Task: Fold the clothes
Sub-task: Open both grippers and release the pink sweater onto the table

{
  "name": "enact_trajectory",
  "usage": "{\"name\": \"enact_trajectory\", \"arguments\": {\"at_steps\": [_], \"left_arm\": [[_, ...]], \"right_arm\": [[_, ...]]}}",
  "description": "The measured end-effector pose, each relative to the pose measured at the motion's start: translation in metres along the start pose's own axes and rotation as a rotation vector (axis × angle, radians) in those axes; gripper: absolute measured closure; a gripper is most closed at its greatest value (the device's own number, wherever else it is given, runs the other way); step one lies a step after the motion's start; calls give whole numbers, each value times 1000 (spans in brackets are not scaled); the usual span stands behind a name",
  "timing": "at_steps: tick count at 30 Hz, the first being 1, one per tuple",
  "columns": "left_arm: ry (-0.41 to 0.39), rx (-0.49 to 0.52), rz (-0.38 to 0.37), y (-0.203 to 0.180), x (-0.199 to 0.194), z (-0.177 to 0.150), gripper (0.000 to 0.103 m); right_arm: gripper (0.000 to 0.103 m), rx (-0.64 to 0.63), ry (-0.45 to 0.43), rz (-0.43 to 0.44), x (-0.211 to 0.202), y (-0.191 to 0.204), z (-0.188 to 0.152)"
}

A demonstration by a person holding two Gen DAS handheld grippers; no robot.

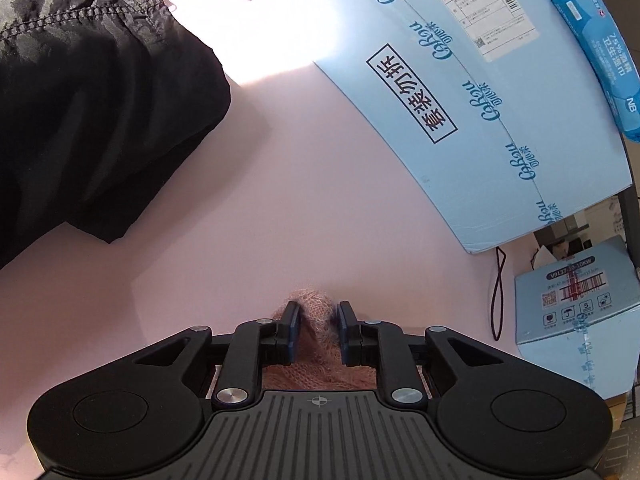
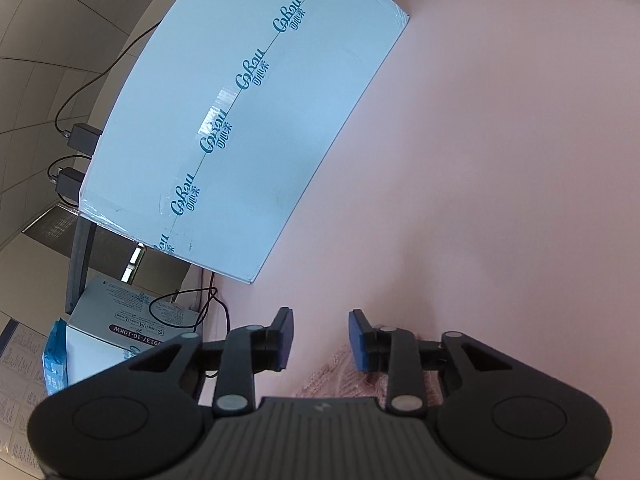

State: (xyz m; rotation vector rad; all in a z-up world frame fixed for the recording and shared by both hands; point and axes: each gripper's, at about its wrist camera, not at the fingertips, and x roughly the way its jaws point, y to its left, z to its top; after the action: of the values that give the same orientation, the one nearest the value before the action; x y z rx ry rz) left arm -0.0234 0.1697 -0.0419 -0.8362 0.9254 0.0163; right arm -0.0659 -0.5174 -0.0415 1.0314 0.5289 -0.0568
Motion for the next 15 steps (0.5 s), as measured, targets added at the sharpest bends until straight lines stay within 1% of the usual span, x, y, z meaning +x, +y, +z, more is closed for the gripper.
{"name": "enact_trajectory", "arguments": {"at_steps": [1, 2, 3, 4, 6, 7, 8, 11, 12, 13, 14, 15], "left_arm": [[-16, 1, 4, 1, -2, 0, 69], [-44, 11, 10, 2, -7, 0, 62], [-76, 24, 19, 3, -14, 0, 61], [-125, 44, 42, 4, -24, 1, 61], [-291, 85, 138, 6, -51, 5, 61], [-337, 98, 147, 8, -61, 6, 61], [-345, 113, 124, 8, -69, 5, 61], [-244, 197, -44, -7, -73, -6, 61], [-218, 254, -88, -21, -74, -12, 61], [-191, 351, -136, -43, -76, -22, 61], [-169, 450, -175, -64, -73, -38, 61], [-144, 521, -208, -81, -65, -55, 61]], "right_arm": [[50, -32, -14, 4, -4, 3, -1], [49, -69, -26, 8, -8, 7, -2], [46, -109, -36, 16, -13, 10, -3], [45, -139, -38, 32, -17, 13, -6], [45, -196, -34, 78, -23, 22, -11], [45, -227, -21, 113, -25, 27, -16], [44, -263, -3, 154, -26, 36, -21], [42, -349, 47, 265, -24, 60, -39], [40, -360, 48, 292, -24, 69, -46], [37, -359, 42, 306, -26, 73, -50], [35, -355, 35, 317, -27, 77, -54], [34, -356, 44, 318, -24, 80, -57]]}}
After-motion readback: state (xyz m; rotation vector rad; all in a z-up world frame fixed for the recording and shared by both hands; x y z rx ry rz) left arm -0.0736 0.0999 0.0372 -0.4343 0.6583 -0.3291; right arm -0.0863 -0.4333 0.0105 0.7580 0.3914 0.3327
